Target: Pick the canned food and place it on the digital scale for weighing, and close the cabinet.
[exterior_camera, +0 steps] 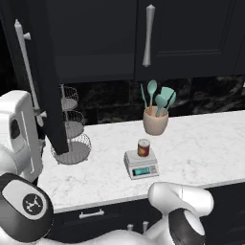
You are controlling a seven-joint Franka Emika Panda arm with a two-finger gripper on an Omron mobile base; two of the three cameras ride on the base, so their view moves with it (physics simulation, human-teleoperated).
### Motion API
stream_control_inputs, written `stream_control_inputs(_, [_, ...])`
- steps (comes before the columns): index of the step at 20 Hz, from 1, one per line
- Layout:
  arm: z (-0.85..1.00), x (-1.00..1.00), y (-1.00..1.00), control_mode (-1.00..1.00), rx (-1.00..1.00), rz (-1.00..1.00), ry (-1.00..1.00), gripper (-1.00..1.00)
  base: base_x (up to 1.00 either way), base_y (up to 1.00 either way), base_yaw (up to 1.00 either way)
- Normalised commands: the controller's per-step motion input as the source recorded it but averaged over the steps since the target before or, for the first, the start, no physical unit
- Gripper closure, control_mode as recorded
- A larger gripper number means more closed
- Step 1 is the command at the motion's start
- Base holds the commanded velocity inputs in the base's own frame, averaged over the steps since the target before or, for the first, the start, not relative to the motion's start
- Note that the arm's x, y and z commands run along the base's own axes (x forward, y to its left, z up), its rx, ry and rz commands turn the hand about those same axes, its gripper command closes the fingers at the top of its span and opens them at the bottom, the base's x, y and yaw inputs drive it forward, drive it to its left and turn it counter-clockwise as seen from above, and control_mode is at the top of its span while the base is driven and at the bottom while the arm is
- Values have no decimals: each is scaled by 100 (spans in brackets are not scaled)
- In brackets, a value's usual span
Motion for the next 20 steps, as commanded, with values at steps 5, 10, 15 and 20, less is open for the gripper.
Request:
stream_control_inputs(5, [0,97,-100,-100,14,-23,10,-100,0,0,0])
stream_control_inputs(10, [0,100,-99,-100,17,-12,4,-100,0,0,0])
stream_control_inputs(15, [0,100,-76,-100,15,-4,0,-100,0,0,0])
stream_control_inputs(20, [-20,100,-63,-100,13,0,-1,-100,0,0,0])
